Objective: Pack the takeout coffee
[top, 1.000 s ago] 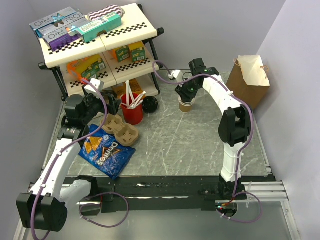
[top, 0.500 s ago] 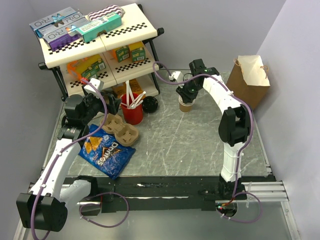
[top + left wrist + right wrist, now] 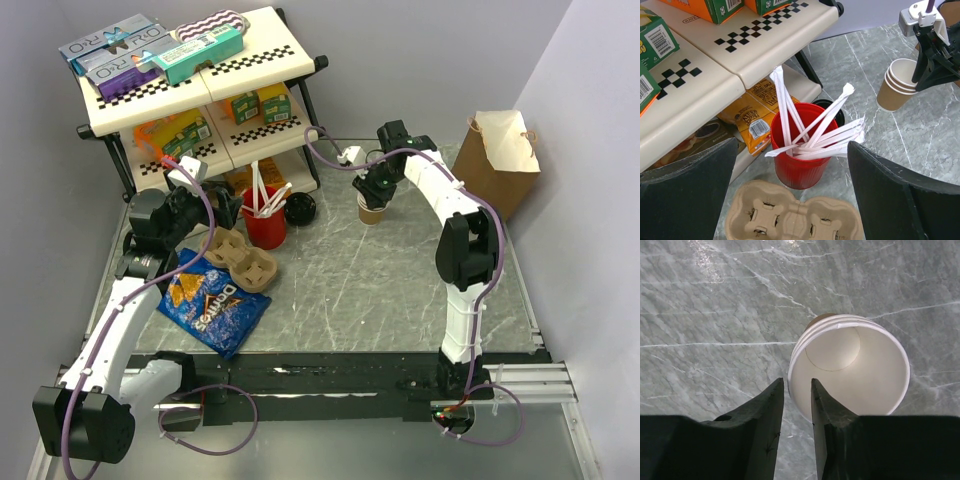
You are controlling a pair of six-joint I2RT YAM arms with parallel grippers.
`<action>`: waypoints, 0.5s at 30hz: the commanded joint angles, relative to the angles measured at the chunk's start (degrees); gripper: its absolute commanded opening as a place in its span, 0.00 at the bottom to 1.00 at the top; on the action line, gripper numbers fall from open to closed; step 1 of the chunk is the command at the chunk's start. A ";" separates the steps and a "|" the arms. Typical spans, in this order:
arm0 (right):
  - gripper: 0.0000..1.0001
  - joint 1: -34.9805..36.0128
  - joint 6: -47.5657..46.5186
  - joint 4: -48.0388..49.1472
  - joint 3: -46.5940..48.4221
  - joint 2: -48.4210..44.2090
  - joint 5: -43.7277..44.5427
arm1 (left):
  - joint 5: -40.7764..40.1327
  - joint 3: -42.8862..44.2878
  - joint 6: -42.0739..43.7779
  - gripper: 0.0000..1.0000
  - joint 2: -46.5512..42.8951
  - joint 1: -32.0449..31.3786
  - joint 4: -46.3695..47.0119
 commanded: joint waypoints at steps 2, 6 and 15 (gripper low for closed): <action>0.33 -0.43 -1.59 -0.98 1.98 -0.09 -0.37 | 0.27 0.24 -0.18 0.97 -0.66 -0.18 2.22; 0.32 -0.35 -1.59 -0.89 2.33 -0.26 -0.55 | 0.27 0.33 -0.26 0.97 -0.57 -0.18 2.40; 0.20 -0.52 -1.41 -1.16 2.69 -0.52 -0.90 | 0.36 -0.11 -0.27 0.97 -0.75 -0.18 2.48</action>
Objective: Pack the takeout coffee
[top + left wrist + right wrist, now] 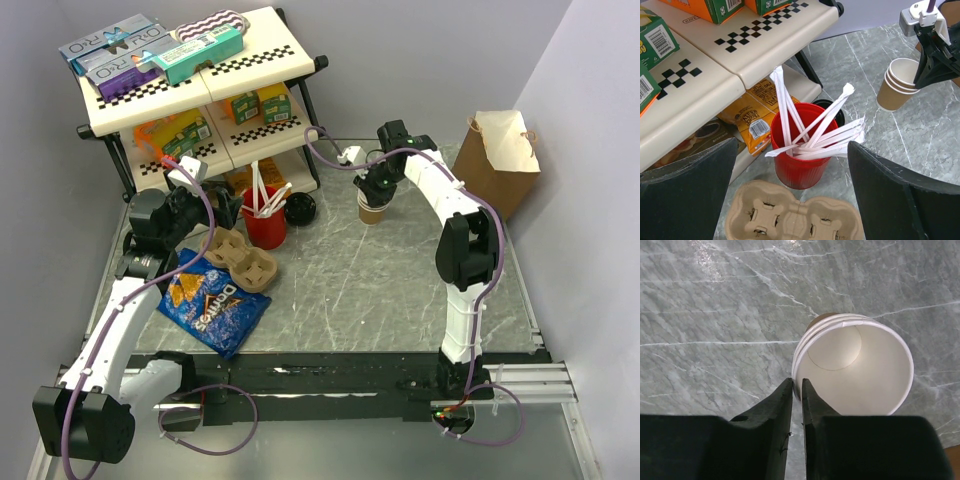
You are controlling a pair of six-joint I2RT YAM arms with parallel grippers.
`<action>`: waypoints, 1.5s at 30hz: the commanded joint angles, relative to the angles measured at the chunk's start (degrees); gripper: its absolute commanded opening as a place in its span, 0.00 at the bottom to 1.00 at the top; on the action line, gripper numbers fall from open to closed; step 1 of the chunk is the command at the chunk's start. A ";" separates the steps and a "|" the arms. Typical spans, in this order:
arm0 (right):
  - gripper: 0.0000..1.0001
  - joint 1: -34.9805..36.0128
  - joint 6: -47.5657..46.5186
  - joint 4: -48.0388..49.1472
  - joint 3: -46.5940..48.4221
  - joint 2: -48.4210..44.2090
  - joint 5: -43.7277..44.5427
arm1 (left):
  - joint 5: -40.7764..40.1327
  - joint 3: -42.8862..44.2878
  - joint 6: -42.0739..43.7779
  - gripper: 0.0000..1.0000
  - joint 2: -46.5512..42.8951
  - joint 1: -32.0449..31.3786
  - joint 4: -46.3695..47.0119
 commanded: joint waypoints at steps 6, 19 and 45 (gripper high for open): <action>0.11 -0.59 -0.93 0.39 1.24 -1.75 0.09 | 0.64 -0.28 -0.46 0.97 -0.40 -0.18 2.92; 0.00 -0.85 0.48 8.65 -3.16 -8.08 4.48 | 1.08 -0.20 -0.64 0.97 -0.05 -0.18 3.54; 0.00 -1.91 -0.93 16.40 -9.22 -12.56 13.89 | 1.79 0.86 -1.43 0.97 1.01 -0.36 3.98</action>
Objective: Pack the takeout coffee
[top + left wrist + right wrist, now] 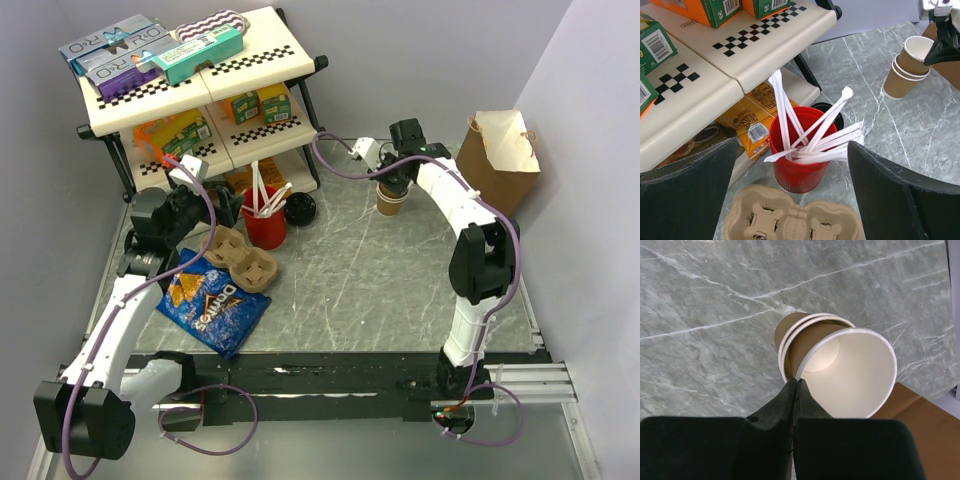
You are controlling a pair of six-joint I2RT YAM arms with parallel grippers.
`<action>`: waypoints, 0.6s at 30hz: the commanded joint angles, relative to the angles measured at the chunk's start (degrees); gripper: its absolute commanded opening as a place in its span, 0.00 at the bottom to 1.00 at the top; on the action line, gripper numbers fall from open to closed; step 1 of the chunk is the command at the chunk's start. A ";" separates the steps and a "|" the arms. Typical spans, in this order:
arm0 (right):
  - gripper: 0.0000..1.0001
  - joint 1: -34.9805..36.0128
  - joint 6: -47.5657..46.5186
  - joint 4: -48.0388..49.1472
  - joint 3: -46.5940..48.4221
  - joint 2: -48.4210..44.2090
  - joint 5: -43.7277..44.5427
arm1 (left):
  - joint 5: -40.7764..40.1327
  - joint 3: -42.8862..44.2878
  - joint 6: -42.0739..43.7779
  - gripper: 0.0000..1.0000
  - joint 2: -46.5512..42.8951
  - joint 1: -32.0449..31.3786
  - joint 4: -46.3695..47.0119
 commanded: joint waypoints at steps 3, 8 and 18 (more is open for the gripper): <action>0.00 -0.18 2.15 1.16 3.17 -6.21 -0.34 | 1.20 1.49 -1.04 0.97 0.14 -0.31 1.97; 0.00 3.94 0.76 -1.73 5.03 -13.58 -0.52 | 1.37 2.55 -1.04 0.97 0.05 -0.31 1.79; 0.00 14.40 -8.11 -5.62 -26.76 -33.54 -7.92 | 2.25 3.08 -1.65 0.96 1.10 -0.49 2.93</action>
